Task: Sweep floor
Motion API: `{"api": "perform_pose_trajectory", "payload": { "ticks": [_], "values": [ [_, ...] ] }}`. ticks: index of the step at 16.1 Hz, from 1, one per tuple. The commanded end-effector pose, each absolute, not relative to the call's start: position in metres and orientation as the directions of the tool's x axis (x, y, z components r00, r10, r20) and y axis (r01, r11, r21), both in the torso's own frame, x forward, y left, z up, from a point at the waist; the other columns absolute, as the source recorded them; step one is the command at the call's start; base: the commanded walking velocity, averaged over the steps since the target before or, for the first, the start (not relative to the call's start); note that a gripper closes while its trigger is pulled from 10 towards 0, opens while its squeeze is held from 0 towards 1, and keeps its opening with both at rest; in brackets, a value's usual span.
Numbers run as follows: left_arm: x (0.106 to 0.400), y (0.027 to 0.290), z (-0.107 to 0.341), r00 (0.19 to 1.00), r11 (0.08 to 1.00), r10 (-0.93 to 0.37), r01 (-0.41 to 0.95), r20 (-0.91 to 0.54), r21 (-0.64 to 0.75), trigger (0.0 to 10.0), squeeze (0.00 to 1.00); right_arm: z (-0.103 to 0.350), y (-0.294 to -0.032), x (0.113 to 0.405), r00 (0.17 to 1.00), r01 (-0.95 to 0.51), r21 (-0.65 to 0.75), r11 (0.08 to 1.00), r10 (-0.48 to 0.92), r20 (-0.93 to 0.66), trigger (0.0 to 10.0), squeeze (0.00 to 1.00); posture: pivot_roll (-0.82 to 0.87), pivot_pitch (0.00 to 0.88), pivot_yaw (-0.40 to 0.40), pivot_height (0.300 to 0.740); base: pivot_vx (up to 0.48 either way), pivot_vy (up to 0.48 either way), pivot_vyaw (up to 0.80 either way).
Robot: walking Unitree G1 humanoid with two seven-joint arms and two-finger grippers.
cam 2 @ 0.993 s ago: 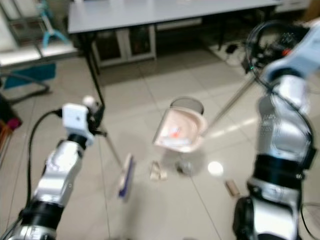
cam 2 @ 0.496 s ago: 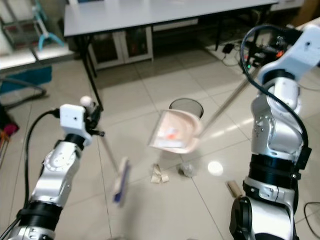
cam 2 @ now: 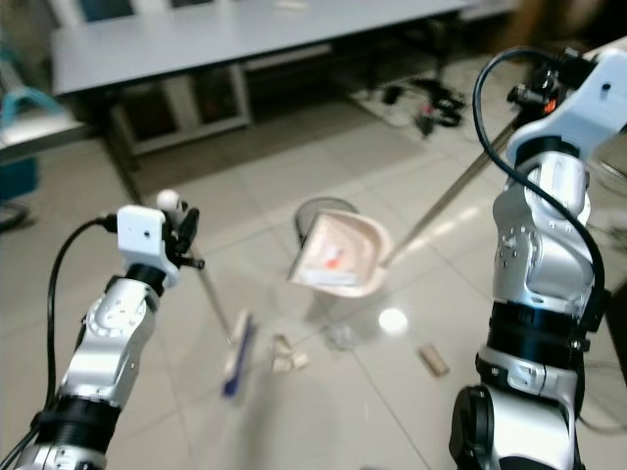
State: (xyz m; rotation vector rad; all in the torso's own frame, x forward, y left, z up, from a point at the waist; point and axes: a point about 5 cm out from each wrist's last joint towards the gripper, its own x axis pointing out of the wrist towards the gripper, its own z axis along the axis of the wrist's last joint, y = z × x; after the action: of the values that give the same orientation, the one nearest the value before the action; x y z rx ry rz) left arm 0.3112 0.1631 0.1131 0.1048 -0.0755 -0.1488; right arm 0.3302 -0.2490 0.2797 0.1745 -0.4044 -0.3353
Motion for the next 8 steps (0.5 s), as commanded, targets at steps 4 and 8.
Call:
{"api": "perform_pose_trajectory", "payload": {
  "ticks": [4,8],
  "values": [
    [0.3141,0.1568,0.1251,0.977,0.979,-0.176,0.162,0.122,0.121,10.0,0.0,0.2897,-0.2535,0.325,0.833,0.291,0.247,0.924,-0.372,0.409,10.0,0.0,-0.07,0.0,0.071,0.74,0.392,0.0,0.0],
    [0.3126,0.1589,0.1229,0.978,0.978,-0.176,0.161,0.113,0.131,10.0,0.0,0.2845,-0.2515,0.3238,0.84,0.285,0.24,0.928,-0.362,0.403,10.0,0.0,-0.06,0.0,0.073,0.74,0.39,0.0,0.0]
  ]
}}
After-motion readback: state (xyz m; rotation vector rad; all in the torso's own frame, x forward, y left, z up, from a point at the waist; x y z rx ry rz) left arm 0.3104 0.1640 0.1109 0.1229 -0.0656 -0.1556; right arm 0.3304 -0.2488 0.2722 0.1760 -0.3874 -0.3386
